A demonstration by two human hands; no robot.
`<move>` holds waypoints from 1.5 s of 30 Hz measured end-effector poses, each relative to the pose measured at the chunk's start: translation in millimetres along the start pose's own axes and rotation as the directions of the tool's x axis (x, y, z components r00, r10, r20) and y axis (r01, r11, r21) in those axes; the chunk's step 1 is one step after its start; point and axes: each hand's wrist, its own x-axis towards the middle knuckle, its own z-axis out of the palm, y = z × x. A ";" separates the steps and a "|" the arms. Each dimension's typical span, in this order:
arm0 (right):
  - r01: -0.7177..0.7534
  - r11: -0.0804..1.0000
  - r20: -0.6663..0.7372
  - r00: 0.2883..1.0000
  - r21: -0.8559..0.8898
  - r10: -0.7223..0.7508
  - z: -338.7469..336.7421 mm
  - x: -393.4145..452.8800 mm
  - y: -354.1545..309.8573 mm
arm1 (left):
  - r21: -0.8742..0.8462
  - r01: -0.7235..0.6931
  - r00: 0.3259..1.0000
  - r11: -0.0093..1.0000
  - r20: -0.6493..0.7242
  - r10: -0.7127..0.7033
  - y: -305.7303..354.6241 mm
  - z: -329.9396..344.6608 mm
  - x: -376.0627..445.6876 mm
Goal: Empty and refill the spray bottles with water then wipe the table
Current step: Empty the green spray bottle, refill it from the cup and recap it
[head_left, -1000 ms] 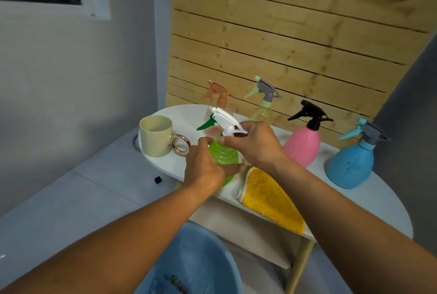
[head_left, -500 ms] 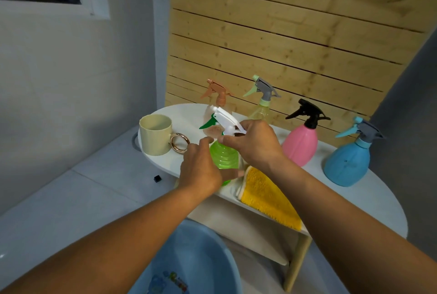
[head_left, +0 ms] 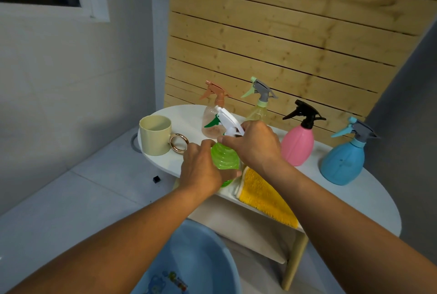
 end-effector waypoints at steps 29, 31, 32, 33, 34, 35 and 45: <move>-0.045 0.999 0.127 0.991 0.010 0.043 -10.4 1.6 -11.5 | -0.363 0.034 0.980 0.931 0.195 0.040 -4.0 -1.8 12.7; -0.032 0.980 0.199 0.980 0.196 -0.008 -28.1 10.3 -13.8 | -0.374 0.033 0.982 0.927 0.185 0.040 -2.6 -6.7 13.8; 0.001 0.976 0.199 0.979 0.216 -0.045 -38.0 16.7 -16.7 | -0.381 0.026 0.984 0.924 0.175 0.045 -0.5 -11.5 15.2; 0.029 0.975 0.197 0.978 0.222 -0.074 -48.4 23.6 -21.4 | -0.385 0.009 0.986 0.923 0.159 0.057 2.1 -18.7 18.3; 0.055 0.971 0.190 0.977 0.231 -0.100 -58.9 32.8 -27.9 | -0.383 -0.015 0.988 0.923 0.133 0.072 5.6 -27.9 24.3; 0.077 0.968 0.177 0.977 0.238 -0.121 -69.7 42.2 -36.3 | -0.378 -0.043 0.991 0.925 0.102 0.087 9.4 -38.6 31.8; 0.283 0.933 -0.055 0.959 0.220 -0.278 -93.3 148.3 -133.1 | -0.238 -0.184 0.983 0.954 -0.033 0.182 24.0 -152.2 149.9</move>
